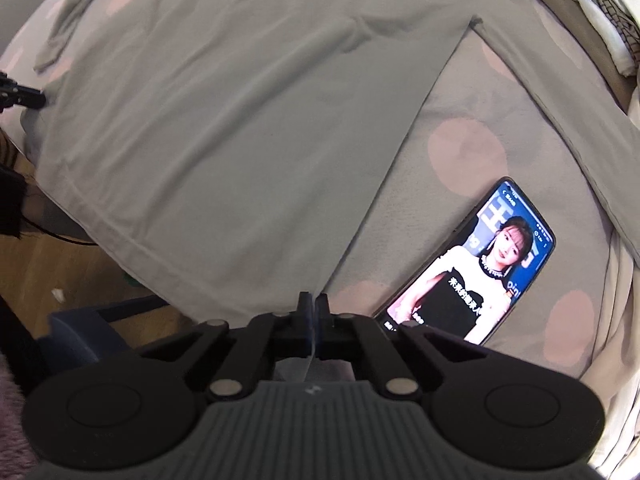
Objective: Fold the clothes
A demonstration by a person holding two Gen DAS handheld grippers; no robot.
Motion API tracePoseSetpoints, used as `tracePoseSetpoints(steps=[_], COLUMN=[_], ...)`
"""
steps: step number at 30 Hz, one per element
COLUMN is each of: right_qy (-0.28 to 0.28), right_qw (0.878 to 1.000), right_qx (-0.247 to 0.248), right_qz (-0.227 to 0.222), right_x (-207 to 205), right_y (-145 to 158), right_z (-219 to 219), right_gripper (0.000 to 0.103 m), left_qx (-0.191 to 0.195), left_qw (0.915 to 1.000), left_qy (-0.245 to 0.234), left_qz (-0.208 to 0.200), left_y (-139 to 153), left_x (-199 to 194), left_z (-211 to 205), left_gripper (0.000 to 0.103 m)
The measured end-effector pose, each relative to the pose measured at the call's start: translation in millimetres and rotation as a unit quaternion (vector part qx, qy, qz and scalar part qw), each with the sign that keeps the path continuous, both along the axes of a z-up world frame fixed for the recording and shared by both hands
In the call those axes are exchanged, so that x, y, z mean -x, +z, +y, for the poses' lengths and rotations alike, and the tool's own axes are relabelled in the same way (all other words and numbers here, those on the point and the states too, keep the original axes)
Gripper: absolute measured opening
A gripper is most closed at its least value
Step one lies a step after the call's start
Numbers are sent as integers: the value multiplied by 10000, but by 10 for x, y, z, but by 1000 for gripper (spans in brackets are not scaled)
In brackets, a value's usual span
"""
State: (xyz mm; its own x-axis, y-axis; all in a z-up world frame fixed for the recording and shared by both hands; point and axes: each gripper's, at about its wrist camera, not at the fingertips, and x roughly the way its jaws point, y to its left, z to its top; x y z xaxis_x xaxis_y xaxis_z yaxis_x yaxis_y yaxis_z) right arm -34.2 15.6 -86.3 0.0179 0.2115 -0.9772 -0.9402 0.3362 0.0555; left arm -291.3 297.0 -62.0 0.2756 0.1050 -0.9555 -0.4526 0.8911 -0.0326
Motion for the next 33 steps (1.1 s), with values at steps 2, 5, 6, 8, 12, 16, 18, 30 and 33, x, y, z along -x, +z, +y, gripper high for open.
tracePoseSetpoints(steps=[2,5,6,8,12,16,18,30,33], right_qy=[50,146,188,289,328,282,230,-133,-265], right_qw=[10000,9997,9994,9984,9971,9959,9957,9983,9992], right_qx=[-14,182,286,485,681,852,890,559,236], right_qz=[-20,-58,-73,-100,72,97,106,-57,-174], right_x=[-4,-33,-14,16,44,35,28,-95,-161], right_y=[124,187,155,117,-7,-220,-308,-133,10], right_z=[-32,70,112,89,75,122,157,241,335], right_gripper=[1,1,1,1,0,0,1,31,32], left_qx=[16,56,66,24,113,212,252,239,54], left_qw=[10000,9997,9994,9986,9968,9946,9940,9985,9993], left_qy=[-8,-63,-108,-217,-313,-344,-283,185,298], left_qz=[71,238,322,472,724,951,1029,463,238], left_y=[129,279,304,303,206,-4,-120,-54,47], left_x=[44,121,148,174,183,163,140,127,97], left_z=[30,77,91,95,110,123,156,335,371], left_gripper=[2,2,2,2,2,2,2,17,22])
